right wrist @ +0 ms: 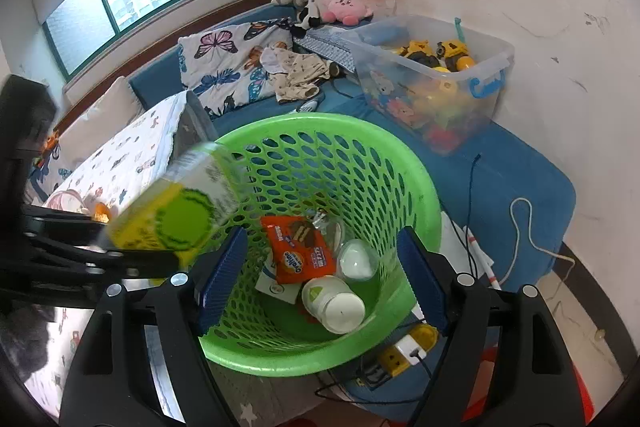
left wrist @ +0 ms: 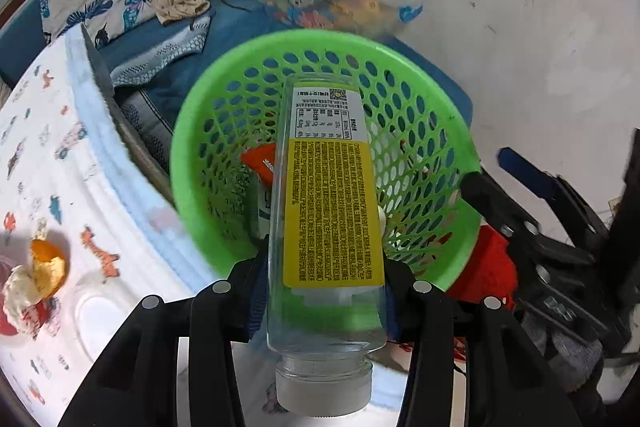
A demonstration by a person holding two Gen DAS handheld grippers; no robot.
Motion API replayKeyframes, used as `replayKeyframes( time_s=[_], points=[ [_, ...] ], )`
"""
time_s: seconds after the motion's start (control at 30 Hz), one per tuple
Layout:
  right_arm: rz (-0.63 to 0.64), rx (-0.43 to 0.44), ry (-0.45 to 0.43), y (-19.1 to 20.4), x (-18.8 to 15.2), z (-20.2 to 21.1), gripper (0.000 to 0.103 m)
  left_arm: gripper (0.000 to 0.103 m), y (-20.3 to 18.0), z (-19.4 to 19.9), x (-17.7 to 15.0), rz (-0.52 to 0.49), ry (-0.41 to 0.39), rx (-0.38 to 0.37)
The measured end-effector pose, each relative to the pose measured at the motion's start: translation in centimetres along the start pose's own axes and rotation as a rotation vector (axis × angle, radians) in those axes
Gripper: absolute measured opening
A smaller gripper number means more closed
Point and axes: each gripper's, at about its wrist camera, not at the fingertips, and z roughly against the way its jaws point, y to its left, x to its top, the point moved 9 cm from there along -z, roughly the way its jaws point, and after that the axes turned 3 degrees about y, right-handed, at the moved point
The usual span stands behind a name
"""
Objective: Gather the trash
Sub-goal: 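Carry the bottle and dessert cup over the green basket and open both tools, then grasp the red paper cup with the left tool while the right grasps the white tissue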
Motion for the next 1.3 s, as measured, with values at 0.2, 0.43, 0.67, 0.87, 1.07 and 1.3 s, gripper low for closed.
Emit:
replayKeyframes(
  time_s=[0.2,0.43,0.67,0.87,1.07,1.3],
  points=[
    [-0.022,0.007,0.001,-0.5,-0.4,0.2,0.077,0.046,-0.5,-1.4,0.7,0.0,0.007,0.007],
    [-0.024,0.011,-0.012,-0.3,-0.3,1.0,0.077,0.063,0.0,0.9,1.1,0.027,-0.072,-0.02],
    [-0.009,0.048,-0.033,1.7,-0.4,2.4,0.077,0.063,2.6,5.2,-1.0,0.093,-0.173,-0.02],
    [0.044,0.098,-0.033,5.1,-0.9,3.1,0.079,0.063,6.2,7.7,-4.5,0.174,-0.244,0.02],
    [0.096,0.149,-0.023,8.8,-1.3,2.9,0.08,0.063,11.5,10.2,-8.3,0.31,-0.31,0.073],
    [0.159,0.202,0.006,13.0,-2.2,2.1,0.08,0.062,18.5,13.5,-12.2,0.459,-0.404,0.226]
  ],
)
